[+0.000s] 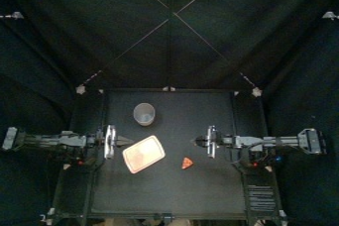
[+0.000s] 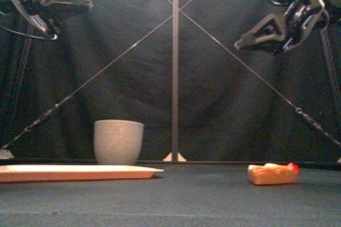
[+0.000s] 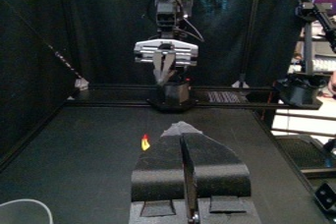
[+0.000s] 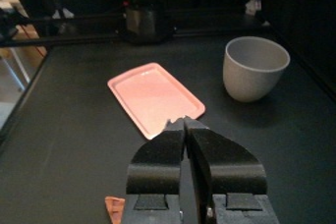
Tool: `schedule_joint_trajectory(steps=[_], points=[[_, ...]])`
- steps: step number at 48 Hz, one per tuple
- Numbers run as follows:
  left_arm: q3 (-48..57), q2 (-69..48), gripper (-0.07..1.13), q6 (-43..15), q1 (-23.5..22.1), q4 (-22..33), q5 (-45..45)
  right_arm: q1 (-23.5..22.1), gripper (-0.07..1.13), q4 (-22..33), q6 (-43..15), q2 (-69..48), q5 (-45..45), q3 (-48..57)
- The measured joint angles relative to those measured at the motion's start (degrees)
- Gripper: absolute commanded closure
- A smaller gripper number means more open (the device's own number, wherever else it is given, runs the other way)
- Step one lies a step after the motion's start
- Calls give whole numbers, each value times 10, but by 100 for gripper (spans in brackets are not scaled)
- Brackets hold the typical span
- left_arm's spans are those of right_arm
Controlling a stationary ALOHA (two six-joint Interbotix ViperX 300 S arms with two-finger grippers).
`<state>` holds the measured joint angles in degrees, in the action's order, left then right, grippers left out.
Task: Pick the pie then place it in the grey bowl
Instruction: Pick the pie
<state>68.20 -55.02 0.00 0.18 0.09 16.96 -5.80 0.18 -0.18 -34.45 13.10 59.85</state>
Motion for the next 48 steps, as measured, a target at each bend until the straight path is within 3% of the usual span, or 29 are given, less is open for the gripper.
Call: schedule_joint_trajectory(steps=[6,11,20,27,40,48], points=[[0,1,107,0,0,1,0,1,21,-3,-1,41,18,-9],[0,0,107,-1,0,0,1,2,7,-10,-4,68,54,-11],[0,0,107,0,1,1,1,4,7,-46,-15,105,70,-21],[0,1,107,0,4,1,1,16,7,-42,-15,145,21,-45],[0,1,107,-1,20,1,1,54,7,-8,-5,221,-258,-158],[1,1,107,-1,25,1,2,98,7,55,-4,276,-418,-222]])
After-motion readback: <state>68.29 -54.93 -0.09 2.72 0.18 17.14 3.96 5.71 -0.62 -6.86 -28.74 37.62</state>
